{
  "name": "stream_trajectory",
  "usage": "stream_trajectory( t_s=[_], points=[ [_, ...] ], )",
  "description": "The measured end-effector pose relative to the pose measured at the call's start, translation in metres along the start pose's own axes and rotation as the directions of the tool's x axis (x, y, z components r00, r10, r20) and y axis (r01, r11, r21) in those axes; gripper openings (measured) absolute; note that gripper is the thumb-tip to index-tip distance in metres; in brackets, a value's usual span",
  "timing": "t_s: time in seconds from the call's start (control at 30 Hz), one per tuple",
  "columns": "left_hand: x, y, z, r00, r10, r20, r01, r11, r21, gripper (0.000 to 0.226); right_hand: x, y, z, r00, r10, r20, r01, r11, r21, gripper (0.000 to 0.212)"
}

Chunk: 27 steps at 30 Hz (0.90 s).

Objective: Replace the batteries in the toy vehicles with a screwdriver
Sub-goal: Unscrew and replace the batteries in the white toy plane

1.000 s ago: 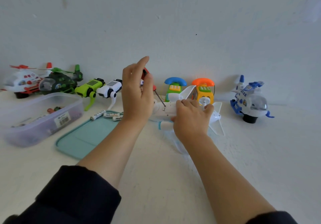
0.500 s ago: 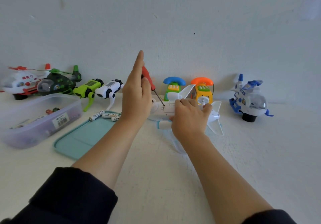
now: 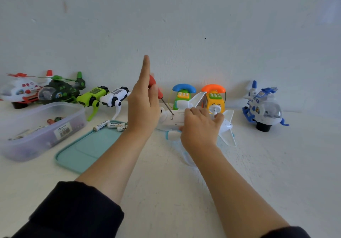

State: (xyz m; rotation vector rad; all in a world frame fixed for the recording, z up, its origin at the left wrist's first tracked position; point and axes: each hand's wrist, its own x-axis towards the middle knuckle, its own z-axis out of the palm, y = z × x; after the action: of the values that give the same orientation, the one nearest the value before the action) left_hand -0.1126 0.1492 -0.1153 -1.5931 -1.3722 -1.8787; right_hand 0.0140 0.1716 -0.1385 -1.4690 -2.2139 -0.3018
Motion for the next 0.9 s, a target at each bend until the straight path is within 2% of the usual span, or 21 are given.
stream_trajectory(
  t_s=[0.07, 0.13, 0.17, 0.37, 0.47, 0.6, 0.7, 0.8, 0.9],
  points=[
    [0.0001, 0.0, -0.0015, 1.0, 0.024, -0.017, -0.025, 0.999, -0.022, 0.055, 0.0005, 0.0, -0.0004, 1.0, 0.0, -0.003, 0.0, 1.0, 0.003, 0.029],
    [-0.0006, 0.0007, -0.0036, 0.998, 0.049, -0.045, -0.047, 0.998, 0.03, 0.035, 0.0007, -0.0001, -0.0007, 1.0, -0.001, -0.001, 0.001, 1.0, 0.006, 0.028],
    [-0.001, 0.0013, -0.0044, 0.997, 0.054, -0.057, -0.051, 0.997, 0.05, 0.032, 0.0005, -0.0001, -0.0012, 1.0, -0.001, 0.001, 0.001, 1.0, 0.007, 0.028],
    [-0.0013, 0.0045, -0.001, 0.998, 0.034, -0.043, -0.036, 0.998, -0.042, 0.045, 0.0004, -0.0009, -0.0014, 1.0, 0.006, 0.0, -0.006, 1.0, 0.009, 0.028],
    [0.0001, 0.0052, -0.0006, 0.999, 0.033, -0.042, -0.036, 0.996, -0.086, 0.04, -0.0001, -0.0005, -0.0007, 1.0, 0.007, -0.008, -0.007, 1.0, 0.012, 0.028],
    [-0.0009, 0.002, -0.0043, 0.995, 0.073, -0.067, -0.072, 0.997, 0.016, 0.025, -0.0004, -0.0002, -0.0011, 1.0, 0.007, -0.004, -0.007, 1.0, 0.02, 0.029],
    [-0.0012, 0.0002, -0.0041, 0.999, -0.009, -0.048, 0.006, 0.998, -0.056, 0.027, -0.0007, 0.0001, -0.0018, 1.0, 0.004, 0.0, -0.004, 1.0, 0.016, 0.029],
    [-0.0009, 0.0019, -0.0022, 0.998, -0.059, 0.023, 0.061, 0.989, -0.135, 0.047, -0.0009, -0.0001, -0.0023, 1.0, 0.001, 0.008, -0.001, 1.0, 0.01, 0.031],
    [-0.0004, 0.0013, -0.0014, 1.0, 0.003, -0.001, -0.003, 0.998, -0.061, 0.048, -0.0006, -0.0001, -0.0023, 1.0, 0.001, 0.003, -0.001, 1.0, 0.012, 0.031]
  ],
)
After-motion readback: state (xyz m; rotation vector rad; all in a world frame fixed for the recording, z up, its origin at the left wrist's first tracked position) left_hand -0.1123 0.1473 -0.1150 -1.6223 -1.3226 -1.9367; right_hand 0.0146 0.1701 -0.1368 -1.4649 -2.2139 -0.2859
